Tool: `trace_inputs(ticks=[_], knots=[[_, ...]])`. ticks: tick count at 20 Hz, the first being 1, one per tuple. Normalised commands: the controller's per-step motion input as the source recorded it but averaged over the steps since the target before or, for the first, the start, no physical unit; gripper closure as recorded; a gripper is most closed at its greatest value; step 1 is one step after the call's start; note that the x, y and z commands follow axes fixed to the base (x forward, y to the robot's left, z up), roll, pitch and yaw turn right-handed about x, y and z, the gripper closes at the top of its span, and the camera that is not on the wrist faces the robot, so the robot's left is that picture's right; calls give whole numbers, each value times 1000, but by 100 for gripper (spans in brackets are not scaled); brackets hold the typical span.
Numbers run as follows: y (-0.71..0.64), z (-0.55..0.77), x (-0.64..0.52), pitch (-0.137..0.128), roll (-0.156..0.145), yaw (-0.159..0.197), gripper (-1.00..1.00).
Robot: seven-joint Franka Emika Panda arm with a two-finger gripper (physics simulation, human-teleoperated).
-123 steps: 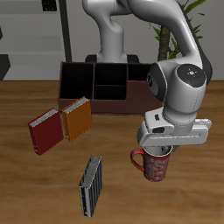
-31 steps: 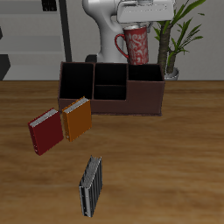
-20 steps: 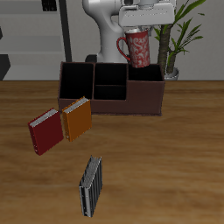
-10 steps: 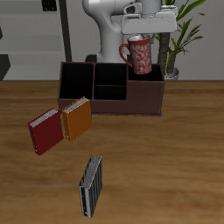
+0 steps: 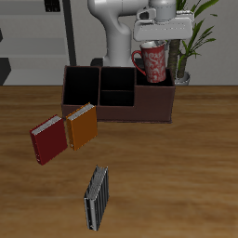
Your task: Place the red mug into the back desk caddy's right compartment
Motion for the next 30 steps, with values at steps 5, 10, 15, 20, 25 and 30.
trace_inputs(ticks=[5, 10, 15, 20, 25, 30], knots=[[117, -85, 90, 15, -4, -2, 100], [-18, -93, 19, 10, -5, -2, 100], [22, -239, 133, 47, -2, -14, 100], [54, -222, -17, 46, 15, -12, 100], [165, -191, -60, 63, 27, -30, 100], [121, 36, 25, 7, 15, -20, 100]])
